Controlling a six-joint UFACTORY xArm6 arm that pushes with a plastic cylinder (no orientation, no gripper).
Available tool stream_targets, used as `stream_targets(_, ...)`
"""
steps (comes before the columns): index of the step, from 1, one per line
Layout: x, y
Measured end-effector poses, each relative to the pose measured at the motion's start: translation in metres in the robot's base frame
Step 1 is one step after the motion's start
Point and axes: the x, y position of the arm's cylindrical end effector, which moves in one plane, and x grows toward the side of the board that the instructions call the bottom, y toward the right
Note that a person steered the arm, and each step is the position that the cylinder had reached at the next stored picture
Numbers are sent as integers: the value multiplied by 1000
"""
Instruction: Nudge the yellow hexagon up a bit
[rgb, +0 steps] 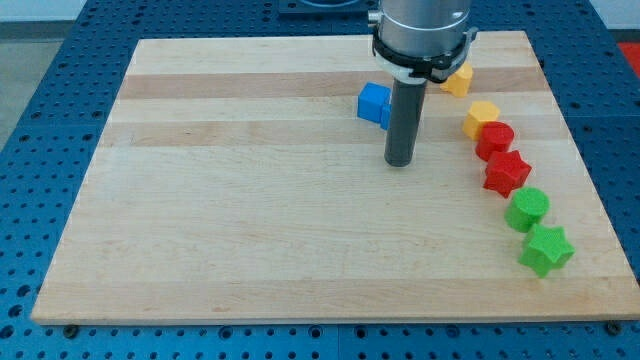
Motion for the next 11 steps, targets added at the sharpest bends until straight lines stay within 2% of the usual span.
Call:
stream_targets(2,-3,4)
stream_targets(4,-15,68)
stream_targets(5,-28,77)
stream_targets(7,-65,77)
stream_targets(11,-81,77)
